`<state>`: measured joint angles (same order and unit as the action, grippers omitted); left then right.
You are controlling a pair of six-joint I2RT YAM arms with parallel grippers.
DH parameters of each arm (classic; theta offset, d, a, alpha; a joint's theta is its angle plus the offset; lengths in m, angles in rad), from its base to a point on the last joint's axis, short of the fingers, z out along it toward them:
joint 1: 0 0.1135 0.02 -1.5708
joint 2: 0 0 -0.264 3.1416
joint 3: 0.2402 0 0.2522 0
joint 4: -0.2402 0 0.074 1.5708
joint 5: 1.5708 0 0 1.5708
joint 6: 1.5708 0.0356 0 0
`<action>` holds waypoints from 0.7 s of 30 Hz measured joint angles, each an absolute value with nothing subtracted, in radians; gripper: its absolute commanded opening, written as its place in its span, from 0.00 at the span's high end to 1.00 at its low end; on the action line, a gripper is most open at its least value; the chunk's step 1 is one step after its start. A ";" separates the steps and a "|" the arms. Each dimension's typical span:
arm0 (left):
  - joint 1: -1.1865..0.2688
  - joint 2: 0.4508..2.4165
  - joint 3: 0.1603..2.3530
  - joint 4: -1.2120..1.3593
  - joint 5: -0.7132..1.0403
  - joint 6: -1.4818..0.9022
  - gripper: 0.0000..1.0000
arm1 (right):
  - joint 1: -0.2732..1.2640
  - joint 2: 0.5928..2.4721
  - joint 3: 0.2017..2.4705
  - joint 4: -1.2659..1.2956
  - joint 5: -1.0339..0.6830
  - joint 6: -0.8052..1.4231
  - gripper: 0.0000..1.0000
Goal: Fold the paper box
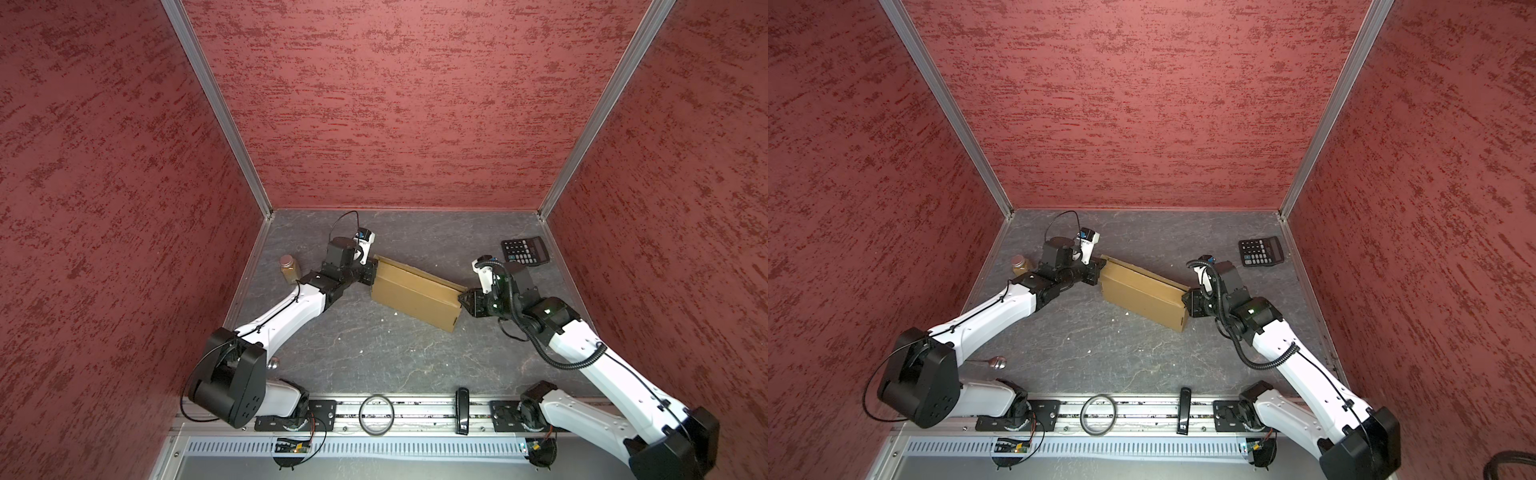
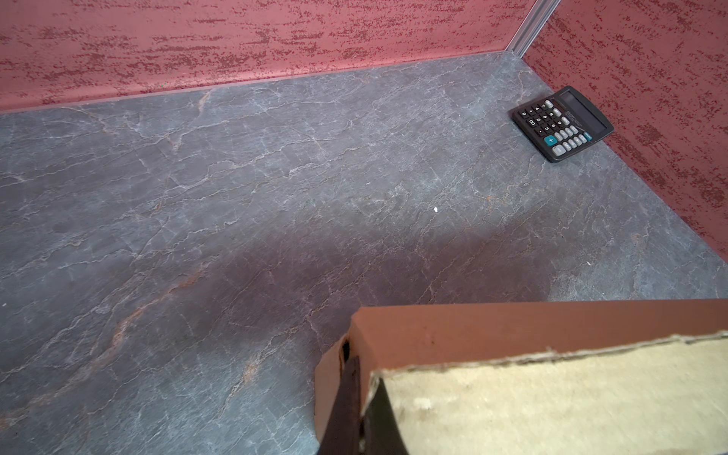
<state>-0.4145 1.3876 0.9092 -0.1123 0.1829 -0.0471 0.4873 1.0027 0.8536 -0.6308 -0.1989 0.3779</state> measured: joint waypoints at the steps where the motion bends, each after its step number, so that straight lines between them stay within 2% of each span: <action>1: -0.414 1.388 0.909 -0.112 0.183 -0.047 1.00 | 0.487 1.005 0.855 -0.630 -0.200 0.378 0.69; 21: -0.414 1.388 0.909 -0.112 0.182 -0.042 1.00 | 0.487 1.016 0.876 -0.626 -0.206 0.378 0.69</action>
